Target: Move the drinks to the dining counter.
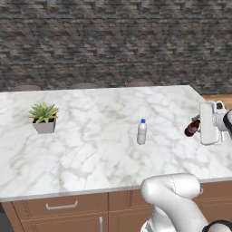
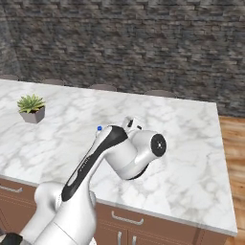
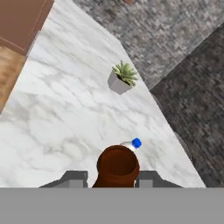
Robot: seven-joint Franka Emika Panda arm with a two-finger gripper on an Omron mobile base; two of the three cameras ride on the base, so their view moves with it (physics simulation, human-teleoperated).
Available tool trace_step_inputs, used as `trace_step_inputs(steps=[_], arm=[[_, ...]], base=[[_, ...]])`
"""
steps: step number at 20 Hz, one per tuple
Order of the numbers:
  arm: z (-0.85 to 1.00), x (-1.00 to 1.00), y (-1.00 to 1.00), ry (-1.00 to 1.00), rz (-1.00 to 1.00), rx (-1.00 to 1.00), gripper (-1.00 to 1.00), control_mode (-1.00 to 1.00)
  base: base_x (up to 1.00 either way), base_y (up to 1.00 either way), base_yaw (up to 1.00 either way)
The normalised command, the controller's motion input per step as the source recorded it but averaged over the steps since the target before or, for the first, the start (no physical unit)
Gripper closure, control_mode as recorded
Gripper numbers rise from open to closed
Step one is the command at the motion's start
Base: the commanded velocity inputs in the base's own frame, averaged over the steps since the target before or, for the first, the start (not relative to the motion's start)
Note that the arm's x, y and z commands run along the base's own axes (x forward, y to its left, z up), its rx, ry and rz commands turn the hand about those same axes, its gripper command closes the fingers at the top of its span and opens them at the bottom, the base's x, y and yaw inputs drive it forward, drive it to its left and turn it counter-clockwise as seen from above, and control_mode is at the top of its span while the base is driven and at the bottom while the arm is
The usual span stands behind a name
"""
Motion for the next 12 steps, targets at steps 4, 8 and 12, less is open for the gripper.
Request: trace_step_inputs(steps=[4, 8, 12], arm=[[-0.18, 0.31, 0.00, 0.29, 0.00, 0.15, 1.00, -1.00], [-0.16, 0.29, 0.00, 0.22, 0.00, 0.20, 1.00, -1.00], [-0.17, 0.30, 0.00, 0.17, 0.00, 0.22, 1.00, -1.00]], base=[[0.00, 0.00, 0.00], [0.00, 0.00, 0.00], [0.00, 0.00, 0.00]])
